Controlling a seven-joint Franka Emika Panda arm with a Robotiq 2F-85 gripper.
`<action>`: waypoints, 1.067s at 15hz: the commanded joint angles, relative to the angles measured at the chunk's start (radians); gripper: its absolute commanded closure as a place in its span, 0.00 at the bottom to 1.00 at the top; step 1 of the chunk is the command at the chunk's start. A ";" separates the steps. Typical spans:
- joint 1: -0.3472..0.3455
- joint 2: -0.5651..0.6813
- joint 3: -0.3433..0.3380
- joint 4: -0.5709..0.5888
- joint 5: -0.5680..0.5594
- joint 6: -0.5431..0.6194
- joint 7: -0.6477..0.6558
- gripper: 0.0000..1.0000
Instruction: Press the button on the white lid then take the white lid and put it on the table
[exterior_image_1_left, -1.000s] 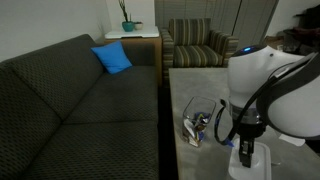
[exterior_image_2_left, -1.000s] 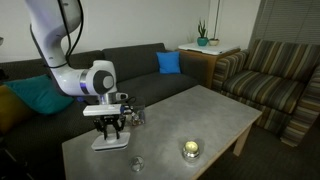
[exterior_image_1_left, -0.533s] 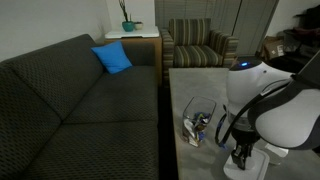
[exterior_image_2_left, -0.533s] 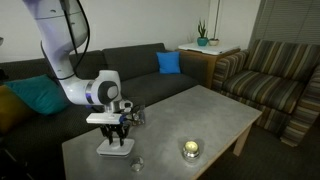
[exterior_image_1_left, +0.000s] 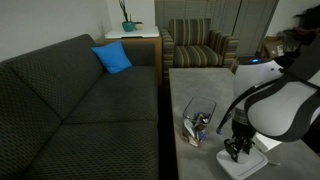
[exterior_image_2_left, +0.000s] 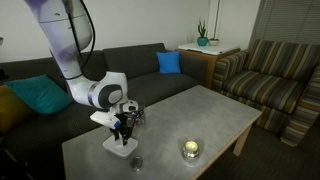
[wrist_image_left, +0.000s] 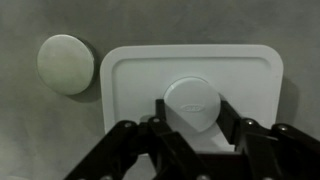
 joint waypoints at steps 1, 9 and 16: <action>0.005 0.020 -0.020 0.014 0.038 0.041 0.044 0.71; 0.016 0.015 -0.037 0.012 0.056 0.080 0.097 0.71; -0.003 0.048 -0.017 0.093 0.083 0.085 0.092 0.71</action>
